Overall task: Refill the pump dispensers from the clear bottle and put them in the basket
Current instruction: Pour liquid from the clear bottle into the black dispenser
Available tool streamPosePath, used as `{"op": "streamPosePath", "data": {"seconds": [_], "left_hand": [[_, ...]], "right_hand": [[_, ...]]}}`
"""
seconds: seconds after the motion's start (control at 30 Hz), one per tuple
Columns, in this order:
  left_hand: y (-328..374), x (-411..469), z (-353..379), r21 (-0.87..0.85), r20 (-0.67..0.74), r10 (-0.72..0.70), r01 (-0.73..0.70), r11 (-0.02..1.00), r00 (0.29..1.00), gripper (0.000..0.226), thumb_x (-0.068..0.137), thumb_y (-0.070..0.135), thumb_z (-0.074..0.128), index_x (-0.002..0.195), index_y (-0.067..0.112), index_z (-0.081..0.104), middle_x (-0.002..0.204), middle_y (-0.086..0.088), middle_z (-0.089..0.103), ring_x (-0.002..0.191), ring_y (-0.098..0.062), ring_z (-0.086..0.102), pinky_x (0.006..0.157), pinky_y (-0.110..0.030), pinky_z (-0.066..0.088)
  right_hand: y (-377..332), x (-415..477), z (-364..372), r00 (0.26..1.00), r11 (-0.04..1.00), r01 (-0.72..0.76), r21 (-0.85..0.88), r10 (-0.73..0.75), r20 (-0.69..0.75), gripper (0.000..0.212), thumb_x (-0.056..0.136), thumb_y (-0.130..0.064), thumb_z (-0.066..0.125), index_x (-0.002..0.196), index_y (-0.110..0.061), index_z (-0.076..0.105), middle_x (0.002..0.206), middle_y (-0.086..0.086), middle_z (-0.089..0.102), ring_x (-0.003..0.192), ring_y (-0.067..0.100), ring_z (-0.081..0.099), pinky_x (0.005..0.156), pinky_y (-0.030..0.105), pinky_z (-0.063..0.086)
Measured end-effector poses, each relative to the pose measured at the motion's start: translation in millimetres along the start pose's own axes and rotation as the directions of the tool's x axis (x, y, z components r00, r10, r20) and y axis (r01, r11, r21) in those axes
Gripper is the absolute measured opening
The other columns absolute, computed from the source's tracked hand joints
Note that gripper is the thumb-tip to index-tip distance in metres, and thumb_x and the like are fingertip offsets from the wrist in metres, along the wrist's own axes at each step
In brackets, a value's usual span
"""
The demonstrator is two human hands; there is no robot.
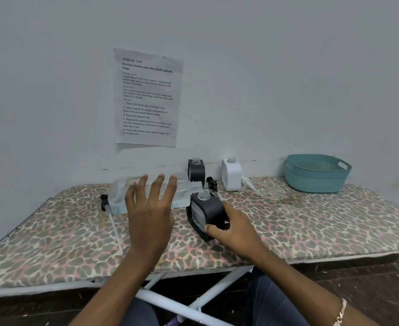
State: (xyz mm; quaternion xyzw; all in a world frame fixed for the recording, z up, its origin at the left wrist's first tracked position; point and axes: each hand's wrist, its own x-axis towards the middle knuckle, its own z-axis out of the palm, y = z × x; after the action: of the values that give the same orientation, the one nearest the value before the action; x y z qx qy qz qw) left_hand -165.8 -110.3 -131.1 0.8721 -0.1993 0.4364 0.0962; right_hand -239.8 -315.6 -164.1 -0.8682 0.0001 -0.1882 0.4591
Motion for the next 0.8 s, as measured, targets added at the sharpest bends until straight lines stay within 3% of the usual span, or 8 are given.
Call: {"op": "streamPosePath", "data": {"seconds": [0.2, 0.8], "left_hand": [[0.2, -0.1, -0.8, -0.001, -0.012, 0.002, -0.002, 1.000, 1.000, 0.079, 0.070, -0.014, 0.073, 0.143, 0.015, 0.062, 0.140, -0.014, 0.065, 0.137, -0.047, 0.052, 0.113, -0.063, 0.034], [-0.2, 1.0, -1.0, -0.001, 0.007, 0.000, 0.000, 1.000, 1.000, 0.082, 0.069, -0.013, 0.076, 0.144, 0.017, 0.060, 0.141, -0.013, 0.065, 0.137, -0.046, 0.051, 0.113, -0.063, 0.035]], "right_hand": [[-0.3, -0.1, 0.2, 1.000, 1.000, 0.002, -0.010, -0.002, -0.002, 0.045, 0.087, -0.037, 0.076, 0.128, -0.034, 0.058, 0.107, -0.015, 0.072, 0.093, -0.004, 0.066, 0.075, 0.014, 0.053], [-2.2, 0.0, -0.3, 1.000, 1.000, 0.001, -0.011, -0.001, 0.001, 0.044, 0.086, -0.036, 0.077, 0.127, -0.033, 0.059, 0.107, -0.015, 0.073, 0.093, -0.001, 0.067, 0.080, 0.024, 0.058]]}}
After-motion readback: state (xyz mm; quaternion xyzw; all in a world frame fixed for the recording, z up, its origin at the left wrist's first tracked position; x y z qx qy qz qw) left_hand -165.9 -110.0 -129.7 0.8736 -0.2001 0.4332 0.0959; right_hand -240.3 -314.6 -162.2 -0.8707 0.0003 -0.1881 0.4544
